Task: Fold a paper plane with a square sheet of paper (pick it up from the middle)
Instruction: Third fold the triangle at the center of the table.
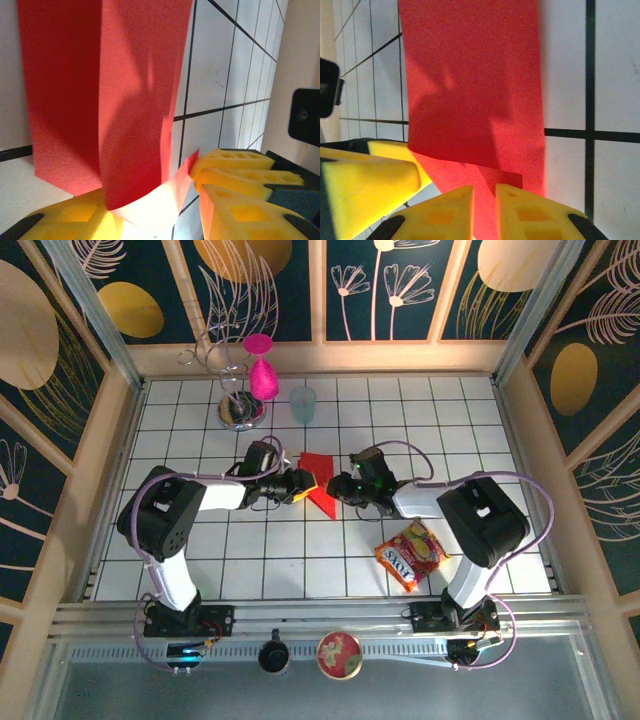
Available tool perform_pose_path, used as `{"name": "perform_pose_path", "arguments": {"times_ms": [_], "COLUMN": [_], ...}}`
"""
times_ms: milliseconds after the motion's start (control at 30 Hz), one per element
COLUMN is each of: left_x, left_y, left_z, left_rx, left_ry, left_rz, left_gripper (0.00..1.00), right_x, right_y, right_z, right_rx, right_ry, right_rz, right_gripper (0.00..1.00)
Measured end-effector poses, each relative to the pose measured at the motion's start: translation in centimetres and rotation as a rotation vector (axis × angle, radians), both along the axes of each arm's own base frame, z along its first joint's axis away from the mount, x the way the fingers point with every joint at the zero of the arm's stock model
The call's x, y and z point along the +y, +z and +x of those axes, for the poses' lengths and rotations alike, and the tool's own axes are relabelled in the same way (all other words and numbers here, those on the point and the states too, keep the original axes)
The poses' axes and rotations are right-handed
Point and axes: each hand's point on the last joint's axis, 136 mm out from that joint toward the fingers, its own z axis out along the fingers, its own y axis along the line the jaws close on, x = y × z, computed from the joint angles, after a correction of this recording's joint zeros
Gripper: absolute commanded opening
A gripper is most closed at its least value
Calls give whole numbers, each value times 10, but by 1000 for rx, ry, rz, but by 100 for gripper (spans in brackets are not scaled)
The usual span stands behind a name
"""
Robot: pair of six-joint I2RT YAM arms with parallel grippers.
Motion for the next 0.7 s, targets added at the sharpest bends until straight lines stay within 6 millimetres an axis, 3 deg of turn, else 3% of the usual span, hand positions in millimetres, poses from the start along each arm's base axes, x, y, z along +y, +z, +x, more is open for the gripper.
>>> {"name": "perform_pose_path", "arguments": {"times_ms": [267, 700], "left_x": [-2, 2], "left_y": [4, 2], "left_z": [4, 20], "left_rx": [-65, -116], "left_ry": [-57, -105], "left_rz": [0, 38], "left_gripper": [38, 25], "right_x": [-3, -3], "right_y": [-13, -14], "right_z": [-1, -1], "right_rx": [28, 30], "right_ry": [-3, -3], "right_rz": [-20, -22], "right_gripper": [17, 18]}}
